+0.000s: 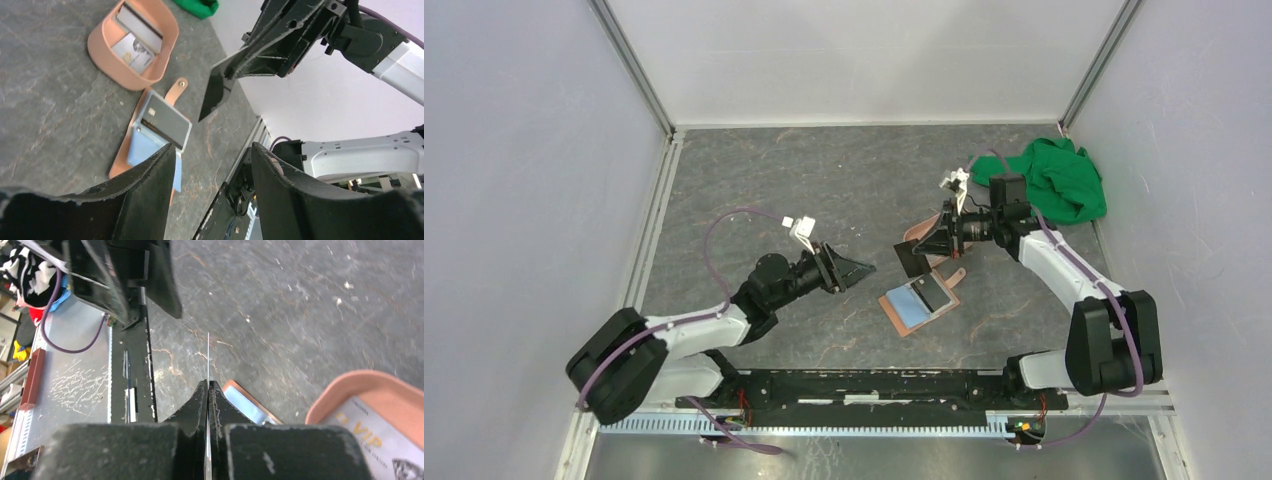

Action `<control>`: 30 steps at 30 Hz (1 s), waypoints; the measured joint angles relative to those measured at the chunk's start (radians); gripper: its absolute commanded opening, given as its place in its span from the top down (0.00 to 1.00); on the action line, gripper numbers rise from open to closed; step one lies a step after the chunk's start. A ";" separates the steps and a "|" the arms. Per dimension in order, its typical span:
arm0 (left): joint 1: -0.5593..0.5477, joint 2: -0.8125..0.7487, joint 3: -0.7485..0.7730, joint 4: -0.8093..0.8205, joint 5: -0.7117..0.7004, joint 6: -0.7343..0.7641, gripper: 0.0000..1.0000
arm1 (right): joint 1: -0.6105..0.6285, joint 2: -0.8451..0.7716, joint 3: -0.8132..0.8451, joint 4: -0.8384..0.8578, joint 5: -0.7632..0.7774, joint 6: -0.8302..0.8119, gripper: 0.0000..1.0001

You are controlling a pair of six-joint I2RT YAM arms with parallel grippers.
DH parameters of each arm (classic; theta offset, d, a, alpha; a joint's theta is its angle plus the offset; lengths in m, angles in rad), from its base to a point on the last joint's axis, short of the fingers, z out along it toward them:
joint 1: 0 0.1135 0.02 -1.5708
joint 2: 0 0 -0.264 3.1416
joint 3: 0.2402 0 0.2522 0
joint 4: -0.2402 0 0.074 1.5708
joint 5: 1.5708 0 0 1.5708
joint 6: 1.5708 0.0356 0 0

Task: Put the credit cards into the card holder
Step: Insert the credit card into the card holder.

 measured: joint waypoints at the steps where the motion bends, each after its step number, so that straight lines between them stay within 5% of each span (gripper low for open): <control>1: -0.009 -0.029 0.003 -0.051 -0.018 0.000 0.37 | -0.019 -0.005 -0.012 -0.021 0.015 -0.026 1.00; 6: -0.141 -0.058 0.011 -0.181 -0.109 -0.004 0.53 | -0.108 -0.003 -0.134 -0.053 0.053 -0.056 1.00; 11: -0.241 0.093 0.047 -0.158 -0.158 -0.006 0.65 | -0.135 -0.003 -0.206 -0.051 0.111 -0.048 1.00; 19: -0.263 0.375 0.190 -0.061 -0.171 -0.005 0.75 | -0.137 0.019 -0.279 0.012 0.162 0.052 1.00; 30: -0.267 0.528 0.204 -0.010 -0.167 -0.005 0.82 | -0.143 0.051 -0.310 0.101 0.192 0.155 1.00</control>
